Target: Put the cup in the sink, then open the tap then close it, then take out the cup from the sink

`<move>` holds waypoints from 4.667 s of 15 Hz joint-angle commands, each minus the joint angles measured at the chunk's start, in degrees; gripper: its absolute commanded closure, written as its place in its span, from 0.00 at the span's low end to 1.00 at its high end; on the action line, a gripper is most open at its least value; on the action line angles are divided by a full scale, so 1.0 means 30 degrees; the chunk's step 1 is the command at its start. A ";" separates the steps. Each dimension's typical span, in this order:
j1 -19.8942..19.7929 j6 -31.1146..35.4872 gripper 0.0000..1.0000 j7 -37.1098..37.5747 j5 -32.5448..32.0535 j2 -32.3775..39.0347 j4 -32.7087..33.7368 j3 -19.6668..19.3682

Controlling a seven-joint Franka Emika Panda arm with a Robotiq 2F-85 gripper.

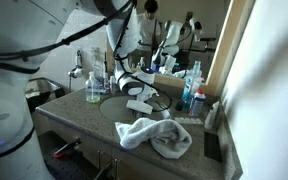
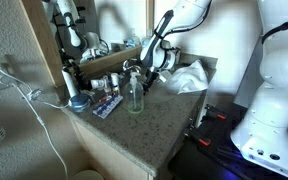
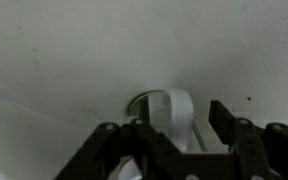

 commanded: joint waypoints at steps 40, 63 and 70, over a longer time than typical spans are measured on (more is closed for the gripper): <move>-0.5364 0.4040 0.93 0.2257 0.2967 -0.7648 -0.6175 0.4425; -0.0660 0.0819 0.93 0.8169 -0.4702 -0.5873 -0.0061 -0.1734; 0.0389 0.0554 0.93 0.8786 -0.4926 -0.4505 0.1296 -0.2573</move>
